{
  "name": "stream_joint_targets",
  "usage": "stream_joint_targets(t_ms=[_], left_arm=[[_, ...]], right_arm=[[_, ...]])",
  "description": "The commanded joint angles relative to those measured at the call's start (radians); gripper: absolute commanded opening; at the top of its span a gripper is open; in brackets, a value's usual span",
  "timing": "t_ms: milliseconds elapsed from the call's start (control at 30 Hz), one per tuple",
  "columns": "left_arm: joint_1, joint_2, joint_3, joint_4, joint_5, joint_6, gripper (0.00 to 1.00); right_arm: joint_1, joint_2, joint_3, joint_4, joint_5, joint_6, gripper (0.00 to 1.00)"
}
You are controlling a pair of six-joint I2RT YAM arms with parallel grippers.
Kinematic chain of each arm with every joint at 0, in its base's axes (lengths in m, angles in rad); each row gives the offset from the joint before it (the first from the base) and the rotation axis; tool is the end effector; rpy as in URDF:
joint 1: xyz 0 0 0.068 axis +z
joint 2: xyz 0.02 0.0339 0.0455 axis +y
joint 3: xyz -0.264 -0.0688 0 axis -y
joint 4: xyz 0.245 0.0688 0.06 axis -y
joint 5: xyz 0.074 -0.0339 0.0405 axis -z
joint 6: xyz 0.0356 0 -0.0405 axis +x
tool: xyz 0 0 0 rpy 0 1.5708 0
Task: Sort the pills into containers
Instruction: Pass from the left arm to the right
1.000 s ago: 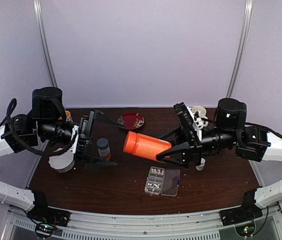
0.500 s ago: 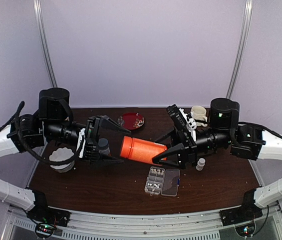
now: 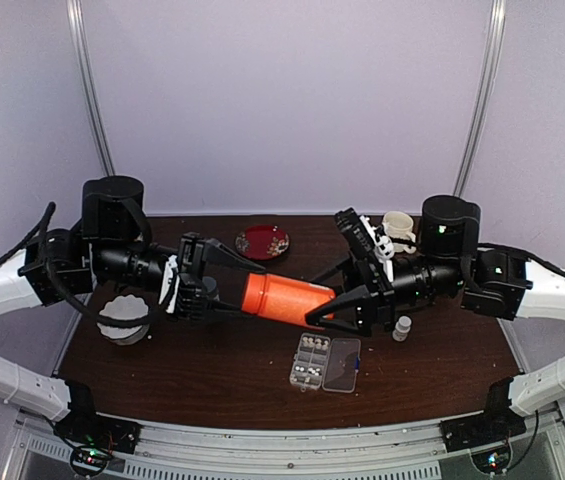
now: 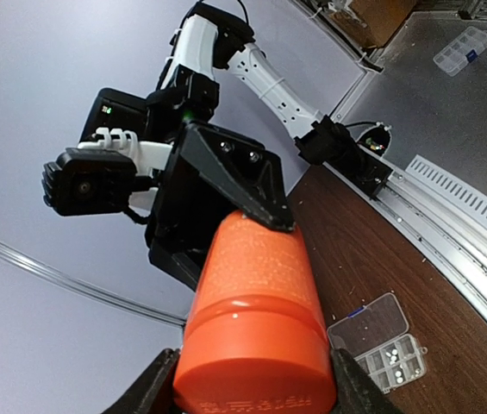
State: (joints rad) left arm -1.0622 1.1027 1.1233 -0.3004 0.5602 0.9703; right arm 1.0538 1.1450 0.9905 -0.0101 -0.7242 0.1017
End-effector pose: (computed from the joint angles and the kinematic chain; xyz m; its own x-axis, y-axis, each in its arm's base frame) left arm 0.1026 -0.2229 0.3854 0.7397 0.1086 -0.6641 0.6696 -0.2180 0.7101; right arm 0.1088 0.2390 0.3590 -0.1795 -0.1618 -0.9704 -0.9609 -0.1825 0.2082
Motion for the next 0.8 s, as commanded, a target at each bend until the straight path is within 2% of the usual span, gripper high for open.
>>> stream_joint_targets(t_ms=[0, 167, 300, 367, 433, 600, 667, 767], left_arm=[[-0.007, 0.026, 0.022, 0.109, -0.013, -0.157, 0.24], [-0.018, 0.073, 0.062, 0.235, -0.038, -0.57, 0.1], [-0.034, 0.099, 0.128, 0.217, -0.088, -0.86, 0.09], [-0.034, 0.101, 0.158, 0.211, -0.173, -1.095, 0.05], [-0.035, 0.105, 0.2, 0.187, -0.249, -1.312, 0.0], [-0.034, 0.146, 0.367, 0.014, -0.342, -1.704, 0.0], [-0.035, 0.147, 0.383, -0.048, -0.389, -1.844, 0.0], [-0.034, 0.133, 0.354, -0.04, -0.417, -1.995, 0.0]], right_arm=[[-0.003, -0.012, 0.018, 0.0, 0.049, -0.121, 0.02], [-0.001, -0.072, -0.013, -0.026, 0.116, -0.48, 0.0], [0.006, -0.115, -0.06, 0.068, 0.306, -0.67, 0.0], [0.015, -0.117, -0.067, 0.088, 0.394, -0.757, 0.0], [0.028, -0.118, -0.085, 0.115, 0.465, -0.845, 0.0], [0.081, -0.084, -0.158, 0.271, 0.705, -1.039, 0.0], [0.101, -0.06, -0.176, 0.329, 0.79, -1.106, 0.0], [0.11, -0.035, -0.206, 0.427, 0.836, -1.158, 0.0]])
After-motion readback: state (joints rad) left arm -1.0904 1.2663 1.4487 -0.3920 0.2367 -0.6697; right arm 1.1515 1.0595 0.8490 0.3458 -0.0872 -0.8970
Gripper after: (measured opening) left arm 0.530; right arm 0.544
